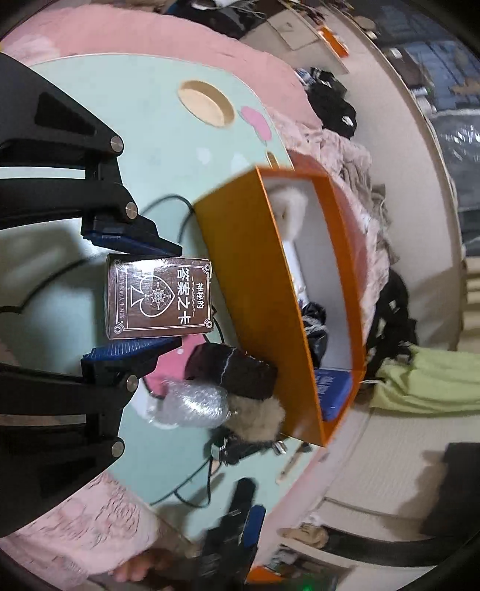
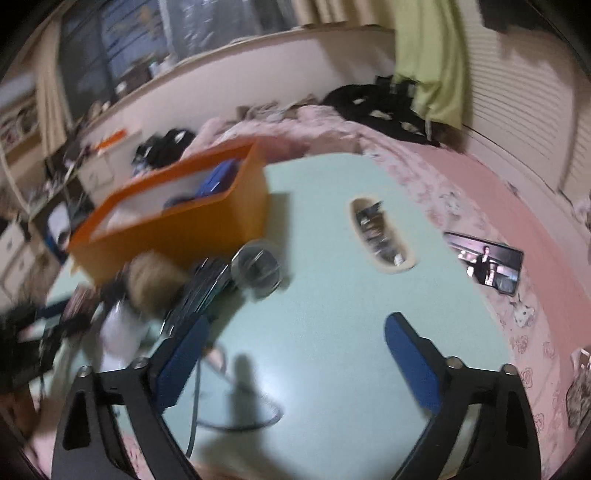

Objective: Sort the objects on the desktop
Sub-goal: 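Grasp the silver round lid with the right gripper while the left gripper grasps the brown card box, then place silver lid into orange box, right gripper, while left places card box in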

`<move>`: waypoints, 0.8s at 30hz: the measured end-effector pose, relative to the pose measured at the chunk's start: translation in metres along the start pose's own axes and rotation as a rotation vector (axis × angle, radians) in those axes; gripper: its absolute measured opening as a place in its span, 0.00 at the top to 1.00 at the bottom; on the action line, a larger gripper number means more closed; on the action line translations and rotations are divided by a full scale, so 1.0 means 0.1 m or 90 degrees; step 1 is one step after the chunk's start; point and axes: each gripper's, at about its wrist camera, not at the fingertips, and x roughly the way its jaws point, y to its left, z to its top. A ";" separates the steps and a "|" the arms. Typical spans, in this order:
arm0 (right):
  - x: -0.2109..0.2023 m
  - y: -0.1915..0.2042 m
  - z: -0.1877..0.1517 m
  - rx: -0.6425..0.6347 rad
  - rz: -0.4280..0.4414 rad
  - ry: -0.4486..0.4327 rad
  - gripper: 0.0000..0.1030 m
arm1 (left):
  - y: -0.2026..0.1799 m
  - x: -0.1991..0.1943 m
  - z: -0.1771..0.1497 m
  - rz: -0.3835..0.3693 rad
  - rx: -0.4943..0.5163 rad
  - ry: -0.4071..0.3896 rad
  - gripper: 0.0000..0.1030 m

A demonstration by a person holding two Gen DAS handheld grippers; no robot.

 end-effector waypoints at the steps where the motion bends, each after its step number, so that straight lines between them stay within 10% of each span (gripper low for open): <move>1: 0.01 -0.01 0.06 0.007 0.006 0.006 0.15 | 0.02 -0.04 -0.02 -0.001 -0.007 -0.005 0.59; 11: 0.41 0.12 0.46 0.040 0.062 0.076 0.39 | 0.06 -0.08 -0.05 -0.008 -0.026 -0.010 0.59; 16: 0.54 0.18 0.41 0.002 0.033 0.093 0.71 | 0.09 -0.08 -0.06 -0.011 -0.033 -0.010 0.59; 24: 0.41 0.00 0.32 0.041 0.105 0.073 0.71 | 0.11 -0.11 -0.05 -0.017 -0.040 -0.017 0.59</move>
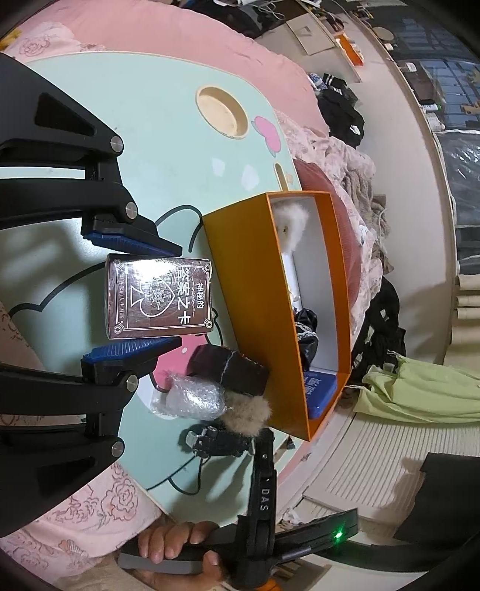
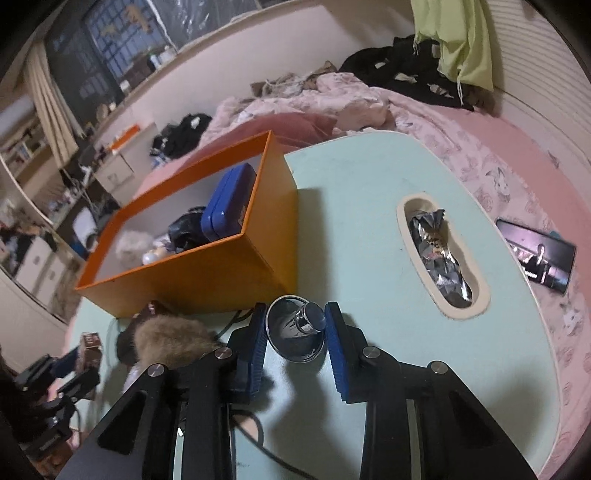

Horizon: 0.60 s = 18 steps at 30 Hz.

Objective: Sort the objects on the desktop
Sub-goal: 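Place silver lid into orange box, right gripper, while left places card box in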

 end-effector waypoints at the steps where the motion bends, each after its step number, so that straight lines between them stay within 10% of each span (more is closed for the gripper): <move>1: -0.04 -0.01 0.00 0.002 0.003 -0.008 0.71 | 0.01 -0.02 0.01 -0.004 -0.005 -0.002 0.59; 10: -0.54 0.55 0.33 -0.077 0.040 -0.117 0.71 | -0.05 -0.20 0.47 -0.011 0.014 -0.058 0.59; 18: -0.04 1.01 0.84 -0.147 -0.029 -0.120 0.62 | 0.07 0.21 1.06 0.068 -0.020 -0.072 0.57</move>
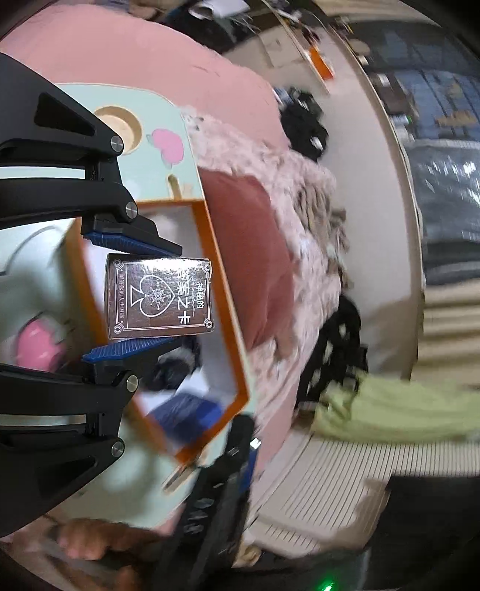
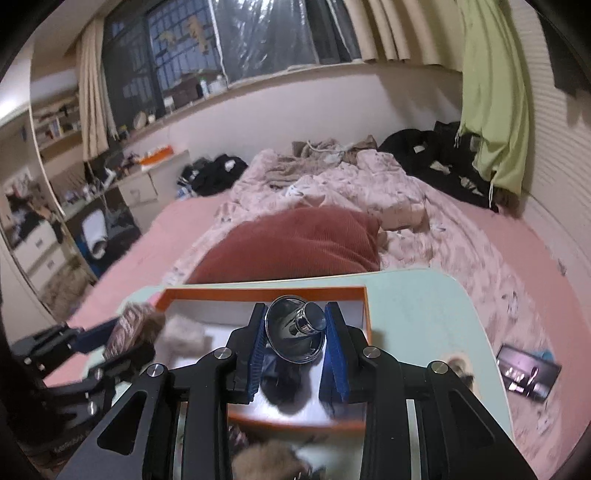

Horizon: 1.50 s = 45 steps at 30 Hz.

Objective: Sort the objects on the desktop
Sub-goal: 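Place silver lid into orange box, right gripper, while left places card box in, then withdraw both open grippers from the orange box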

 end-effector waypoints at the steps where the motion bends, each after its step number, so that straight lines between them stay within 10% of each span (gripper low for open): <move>1: 0.08 0.00 -0.02 -0.006 -0.011 0.012 0.48 | 0.01 0.09 -0.01 0.013 -0.008 0.015 0.54; 5: 0.37 0.03 -0.24 -0.033 -0.055 0.060 0.38 | 0.10 0.37 -0.24 0.033 -0.025 0.060 0.30; 9: 0.41 0.21 -0.45 -0.133 -0.114 0.050 0.32 | 0.13 0.29 -0.36 0.017 -0.032 0.020 0.28; 39: 0.04 0.21 -0.78 -0.122 -0.122 0.048 0.31 | 0.01 0.02 -0.58 0.007 0.004 -0.008 0.27; 45: -0.26 0.10 -0.81 -0.064 -0.046 0.008 0.17 | 0.10 -0.16 -0.60 -0.015 -0.028 -0.042 0.27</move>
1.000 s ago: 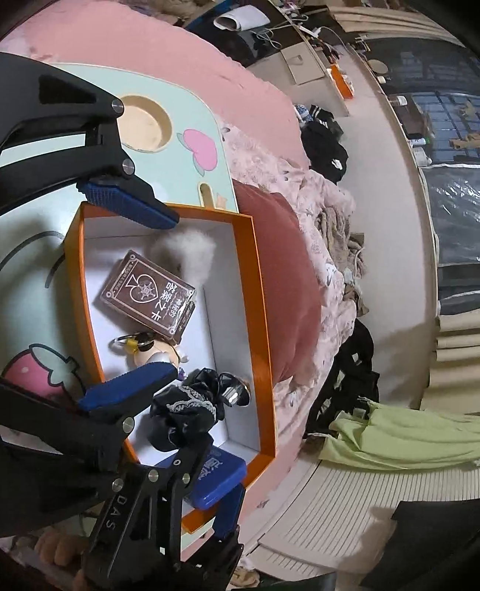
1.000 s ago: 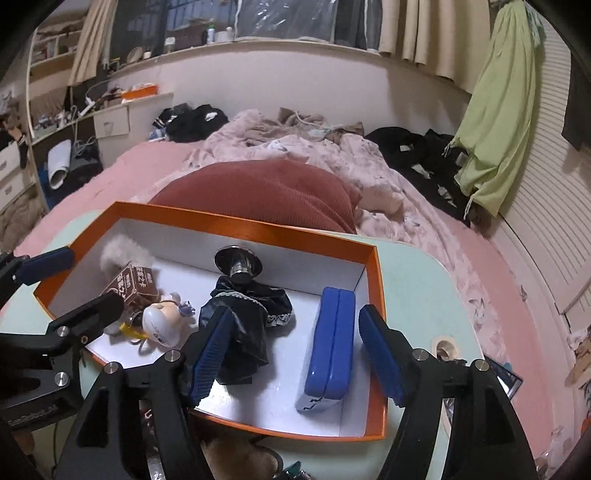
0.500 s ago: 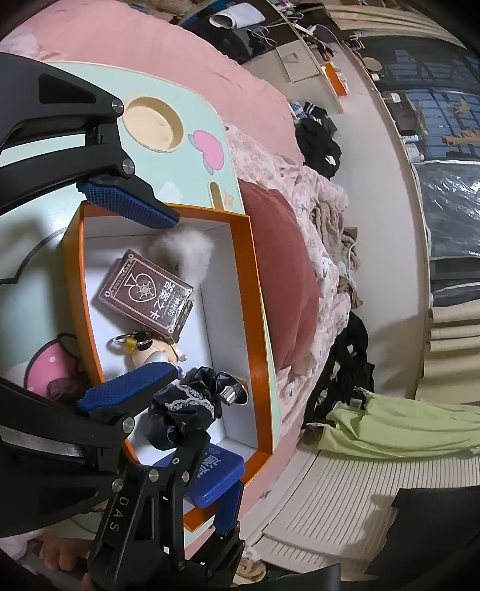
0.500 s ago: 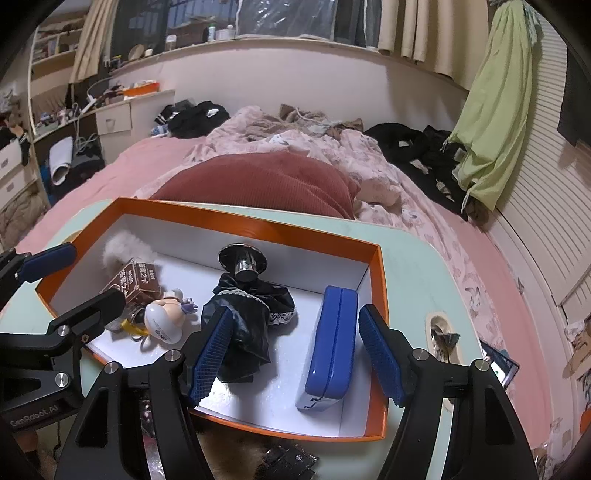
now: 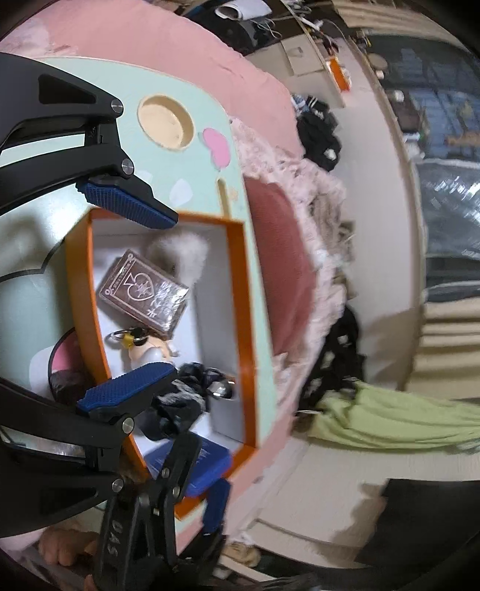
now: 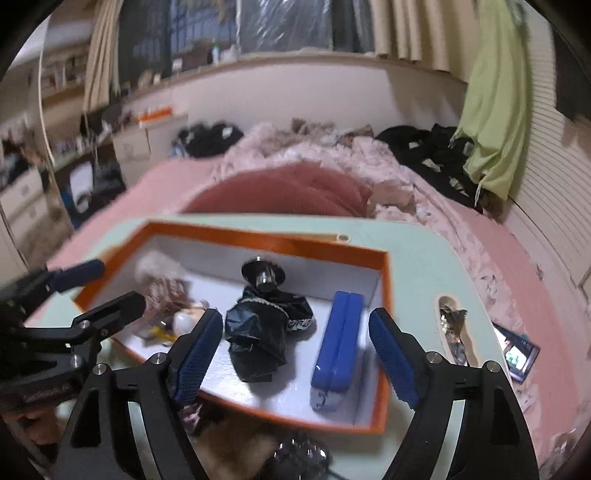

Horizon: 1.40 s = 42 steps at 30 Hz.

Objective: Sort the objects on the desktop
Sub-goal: 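Withdraw both open grippers from the orange box, then grasp the green toy car with the right gripper while the left gripper grasps the bubble-wrap bag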

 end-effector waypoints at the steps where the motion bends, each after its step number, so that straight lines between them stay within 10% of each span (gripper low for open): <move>1: -0.11 -0.03 -0.02 0.008 0.001 -0.019 0.10 | 0.01 -0.10 -0.02 -0.001 -0.002 -0.018 0.27; 18: -0.54 -0.02 -0.88 -0.080 0.022 0.055 0.06 | -0.16 -0.21 -0.78 -0.052 0.071 0.205 0.25; 24: -0.31 -0.15 -1.00 -0.040 0.040 0.099 0.00 | -0.08 -0.15 -0.83 -0.021 0.042 0.211 0.00; 42: -0.29 -0.17 -1.03 -0.064 0.040 0.083 0.00 | -0.07 -0.18 -0.89 -0.019 0.040 0.205 0.00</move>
